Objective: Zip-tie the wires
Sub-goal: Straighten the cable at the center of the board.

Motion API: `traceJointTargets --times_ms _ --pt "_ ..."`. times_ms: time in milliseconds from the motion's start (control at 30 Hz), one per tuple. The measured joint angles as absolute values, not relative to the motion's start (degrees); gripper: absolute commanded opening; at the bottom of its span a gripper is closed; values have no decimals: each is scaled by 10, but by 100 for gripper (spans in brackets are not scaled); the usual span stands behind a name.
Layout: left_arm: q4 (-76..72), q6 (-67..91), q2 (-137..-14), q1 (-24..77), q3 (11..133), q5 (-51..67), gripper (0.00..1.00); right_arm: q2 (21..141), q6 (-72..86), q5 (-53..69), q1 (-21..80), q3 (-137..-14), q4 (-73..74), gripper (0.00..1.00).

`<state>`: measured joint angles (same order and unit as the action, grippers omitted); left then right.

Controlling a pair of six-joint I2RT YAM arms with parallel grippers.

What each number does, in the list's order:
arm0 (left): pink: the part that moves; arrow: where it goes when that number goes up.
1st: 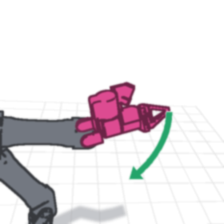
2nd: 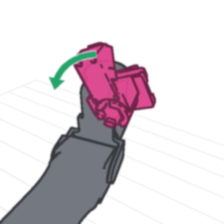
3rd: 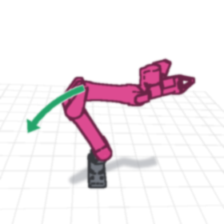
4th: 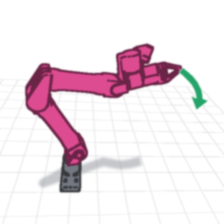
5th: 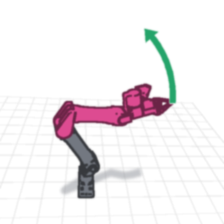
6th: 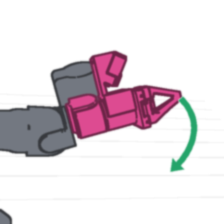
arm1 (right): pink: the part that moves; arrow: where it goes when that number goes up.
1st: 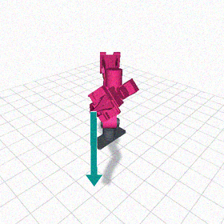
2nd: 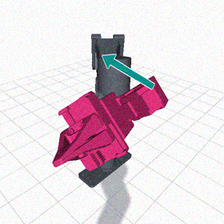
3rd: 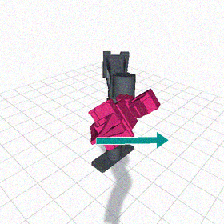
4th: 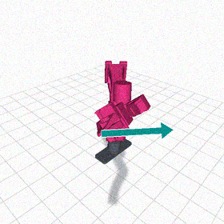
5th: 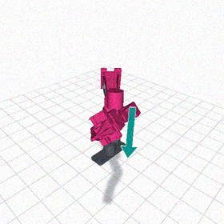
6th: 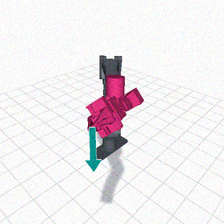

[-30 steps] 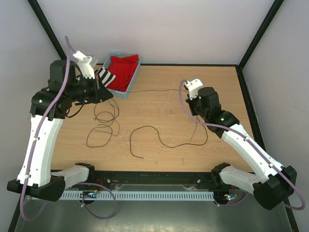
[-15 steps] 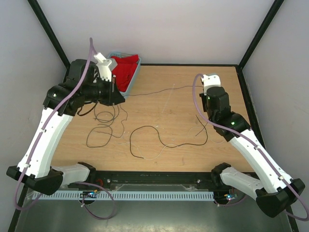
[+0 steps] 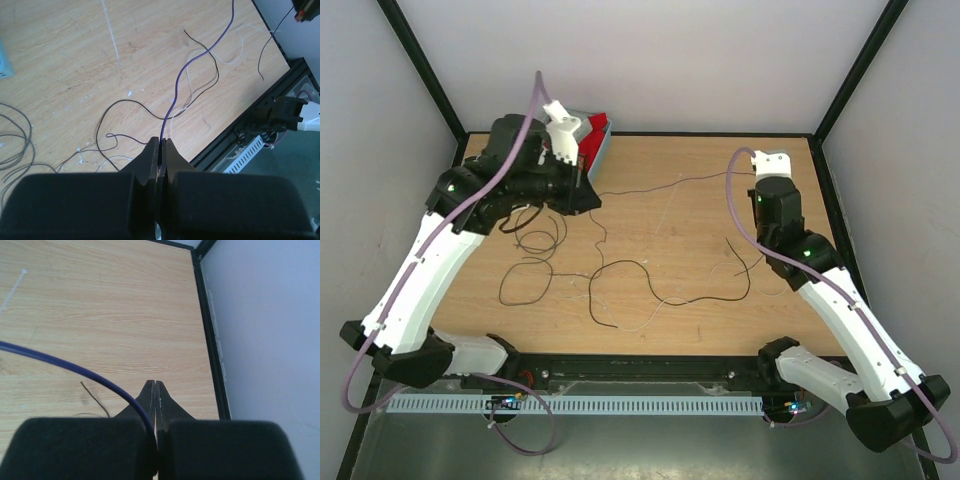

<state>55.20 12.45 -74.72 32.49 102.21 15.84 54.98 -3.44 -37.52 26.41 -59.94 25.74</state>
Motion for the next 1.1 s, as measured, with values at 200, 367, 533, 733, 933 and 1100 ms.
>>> traceJointTargets --times_ms 200,367,533,733,933,1100 --pt "549 132 -775 357 1001 139 5 550 -52 -386 223 -585 256 0" --pt "543 140 -778 366 965 125 13 551 -87 -398 191 -554 253 0" --pt "526 152 -788 374 915 122 15 554 -131 -425 183 -531 250 0" --pt "504 163 -831 390 878 119 27 560 -165 -436 183 -531 227 0" --pt "497 163 -844 392 865 83 54 562 -179 -421 182 -520 215 0" --pt "484 163 -876 390 866 44 64 561 -181 -400 182 -505 213 0"
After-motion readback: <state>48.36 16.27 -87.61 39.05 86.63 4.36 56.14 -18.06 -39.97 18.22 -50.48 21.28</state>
